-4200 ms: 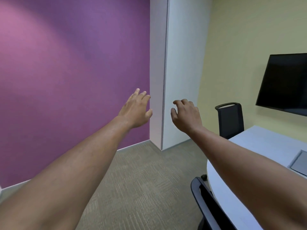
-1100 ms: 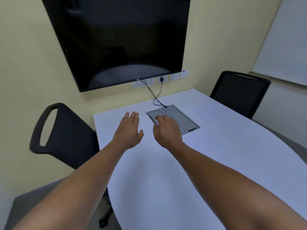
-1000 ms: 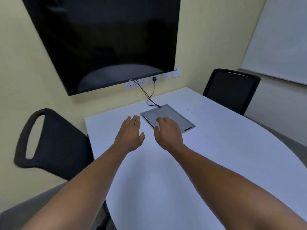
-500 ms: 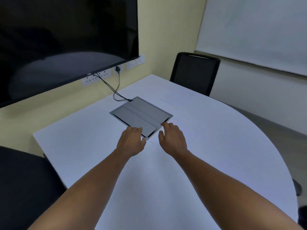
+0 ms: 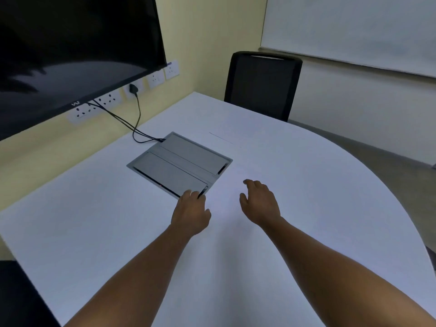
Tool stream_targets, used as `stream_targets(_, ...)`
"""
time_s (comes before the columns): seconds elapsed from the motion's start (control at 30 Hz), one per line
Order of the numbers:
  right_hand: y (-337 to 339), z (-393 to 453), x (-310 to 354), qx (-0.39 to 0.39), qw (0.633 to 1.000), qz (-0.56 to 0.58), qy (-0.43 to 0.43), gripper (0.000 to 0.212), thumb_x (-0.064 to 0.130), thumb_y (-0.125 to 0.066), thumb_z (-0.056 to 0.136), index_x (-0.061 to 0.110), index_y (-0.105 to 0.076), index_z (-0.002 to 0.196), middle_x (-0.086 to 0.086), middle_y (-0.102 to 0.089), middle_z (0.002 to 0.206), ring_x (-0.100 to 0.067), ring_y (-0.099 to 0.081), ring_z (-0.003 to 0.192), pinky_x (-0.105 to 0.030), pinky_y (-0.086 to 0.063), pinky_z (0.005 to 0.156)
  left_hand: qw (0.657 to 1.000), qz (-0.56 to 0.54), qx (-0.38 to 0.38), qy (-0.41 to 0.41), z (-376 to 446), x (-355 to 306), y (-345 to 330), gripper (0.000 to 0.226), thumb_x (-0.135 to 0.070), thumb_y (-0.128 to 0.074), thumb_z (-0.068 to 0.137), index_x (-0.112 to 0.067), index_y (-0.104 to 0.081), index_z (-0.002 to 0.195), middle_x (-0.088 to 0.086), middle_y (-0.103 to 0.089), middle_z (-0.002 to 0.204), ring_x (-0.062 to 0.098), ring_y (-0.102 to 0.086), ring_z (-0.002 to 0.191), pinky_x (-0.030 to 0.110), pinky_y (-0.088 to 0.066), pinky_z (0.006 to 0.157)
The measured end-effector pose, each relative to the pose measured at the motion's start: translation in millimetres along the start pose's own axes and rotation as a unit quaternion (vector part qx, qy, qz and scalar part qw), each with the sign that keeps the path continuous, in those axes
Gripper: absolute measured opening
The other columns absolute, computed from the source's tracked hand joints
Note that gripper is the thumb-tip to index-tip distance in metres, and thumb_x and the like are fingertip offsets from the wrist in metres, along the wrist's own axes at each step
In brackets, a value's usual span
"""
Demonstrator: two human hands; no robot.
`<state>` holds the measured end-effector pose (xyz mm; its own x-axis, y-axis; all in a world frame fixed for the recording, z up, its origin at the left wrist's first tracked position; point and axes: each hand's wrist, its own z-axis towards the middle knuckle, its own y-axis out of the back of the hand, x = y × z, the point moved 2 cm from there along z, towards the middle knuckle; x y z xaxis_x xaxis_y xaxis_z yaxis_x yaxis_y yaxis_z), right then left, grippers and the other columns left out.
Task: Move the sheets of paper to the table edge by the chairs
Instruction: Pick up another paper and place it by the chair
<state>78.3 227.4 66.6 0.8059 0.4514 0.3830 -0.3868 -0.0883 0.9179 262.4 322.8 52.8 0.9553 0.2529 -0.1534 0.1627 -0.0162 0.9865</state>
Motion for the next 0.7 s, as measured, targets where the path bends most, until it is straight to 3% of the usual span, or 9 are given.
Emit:
stream_targets(0.37, -50, 61, -83, 0.079, 0.995, -0.012, -0.054, 0.052, 0.029, -0.047, 0.095, 0.010, -0.040, 0.143, -0.014, -0.054, 0.137, -0.035, -0.049, 0.123, -0.044, -0.043, 0.097, 0.996, 0.024, 0.081, 0.041, 54, -8, -70, 0.061, -0.052, -0.039, 0.095, -0.010, -0.044, 0.139, 0.014, -0.038, 0.151, 0.035, -0.024, 0.142, 0.043, -0.023, 0.115)
stream_targets(0.53, -73, 76, -119, 0.137, 0.986, -0.015, -0.098, 0.064, 0.034, -0.050, 0.095, 0.007, -0.027, 0.148, -0.012, -0.034, 0.155, -0.032, -0.029, 0.144, -0.047, -0.037, 0.107, 0.990, -0.038, 0.112, 0.071, 61, -12, -96, 0.073, -0.058, -0.041, 0.093, -0.010, -0.029, 0.147, 0.012, -0.031, 0.154, 0.033, -0.029, 0.140, 0.044, -0.035, 0.108)
stream_targets(0.7, -83, 96, -151, 0.171, 0.975, -0.027, -0.138, 0.078, 0.042, -0.055, 0.094, 0.007, -0.016, 0.152, -0.009, -0.015, 0.163, -0.031, -0.016, 0.148, -0.054, -0.037, 0.109, 0.989, -0.046, 0.123, 0.065, 61, -16, -118, 0.086, -0.066, -0.040, 0.090, -0.014, -0.013, 0.153, 0.009, -0.021, 0.159, 0.029, -0.024, 0.143, 0.042, -0.033, 0.109)
